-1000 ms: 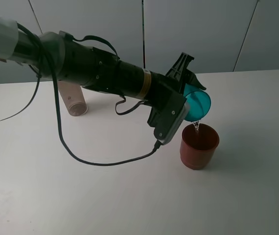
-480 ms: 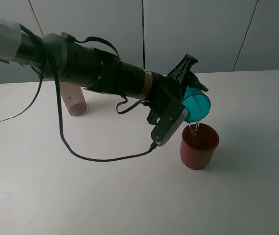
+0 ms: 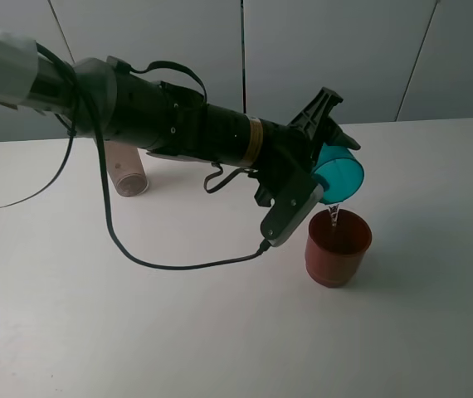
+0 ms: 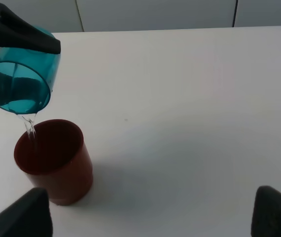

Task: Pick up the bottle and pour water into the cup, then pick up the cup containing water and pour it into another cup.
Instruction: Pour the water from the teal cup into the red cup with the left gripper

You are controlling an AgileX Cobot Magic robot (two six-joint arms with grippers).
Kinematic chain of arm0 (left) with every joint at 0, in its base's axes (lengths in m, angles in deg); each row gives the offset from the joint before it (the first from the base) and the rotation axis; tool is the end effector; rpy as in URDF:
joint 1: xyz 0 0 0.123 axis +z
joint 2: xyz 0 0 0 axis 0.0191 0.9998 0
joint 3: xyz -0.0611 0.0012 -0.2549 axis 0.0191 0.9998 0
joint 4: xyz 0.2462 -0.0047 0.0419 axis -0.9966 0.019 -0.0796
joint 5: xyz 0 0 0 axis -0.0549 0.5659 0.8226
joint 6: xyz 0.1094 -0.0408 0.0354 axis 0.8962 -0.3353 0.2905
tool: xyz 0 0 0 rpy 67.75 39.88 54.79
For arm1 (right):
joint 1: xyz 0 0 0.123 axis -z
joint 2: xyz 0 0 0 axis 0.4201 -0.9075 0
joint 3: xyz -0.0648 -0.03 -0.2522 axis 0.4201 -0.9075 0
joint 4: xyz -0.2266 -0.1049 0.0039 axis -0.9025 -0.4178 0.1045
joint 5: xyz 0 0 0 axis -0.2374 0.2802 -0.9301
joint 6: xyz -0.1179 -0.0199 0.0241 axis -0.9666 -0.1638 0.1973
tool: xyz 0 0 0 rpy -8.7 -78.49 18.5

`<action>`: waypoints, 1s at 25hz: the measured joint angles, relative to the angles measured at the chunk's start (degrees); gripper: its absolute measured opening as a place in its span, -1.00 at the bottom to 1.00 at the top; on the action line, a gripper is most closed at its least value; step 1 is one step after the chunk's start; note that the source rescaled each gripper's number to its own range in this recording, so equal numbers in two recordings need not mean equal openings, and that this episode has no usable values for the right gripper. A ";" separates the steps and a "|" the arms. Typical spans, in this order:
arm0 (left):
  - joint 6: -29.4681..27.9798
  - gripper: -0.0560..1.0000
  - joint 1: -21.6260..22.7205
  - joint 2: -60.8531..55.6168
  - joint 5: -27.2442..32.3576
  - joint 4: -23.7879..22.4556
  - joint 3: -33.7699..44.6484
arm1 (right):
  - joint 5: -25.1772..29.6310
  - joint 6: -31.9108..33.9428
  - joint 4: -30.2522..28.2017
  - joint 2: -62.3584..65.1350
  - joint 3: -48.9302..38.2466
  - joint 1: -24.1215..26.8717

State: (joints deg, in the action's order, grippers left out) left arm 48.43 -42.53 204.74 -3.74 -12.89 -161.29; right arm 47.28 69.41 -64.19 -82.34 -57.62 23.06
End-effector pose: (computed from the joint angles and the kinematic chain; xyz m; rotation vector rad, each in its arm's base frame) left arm 0.3036 -0.3589 0.1368 2.0019 0.3236 0.2169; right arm 0.0401 0.0109 0.2586 -0.0465 2.0790 0.1212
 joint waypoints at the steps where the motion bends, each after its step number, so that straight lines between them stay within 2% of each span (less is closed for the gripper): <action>1: 0.62 -0.57 -0.14 0.00 -0.11 0.50 0.00 | 0.00 0.00 0.00 0.00 0.00 0.00; 8: 2.55 -0.57 -0.27 0.00 -0.61 1.23 0.00 | 0.00 0.00 0.00 0.00 0.00 0.00; 16: 8.93 -0.57 -0.27 0.00 -1.14 1.36 0.00 | 0.00 0.41 0.00 0.00 0.00 0.00; 25: 12.30 -0.57 -0.27 0.00 -2.69 1.50 0.00 | 0.00 0.41 0.00 0.00 0.00 0.00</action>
State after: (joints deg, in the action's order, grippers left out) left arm 60.74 -42.80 204.74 -6.44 -11.39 -161.29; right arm 47.28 69.82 -64.19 -82.34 -57.62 23.06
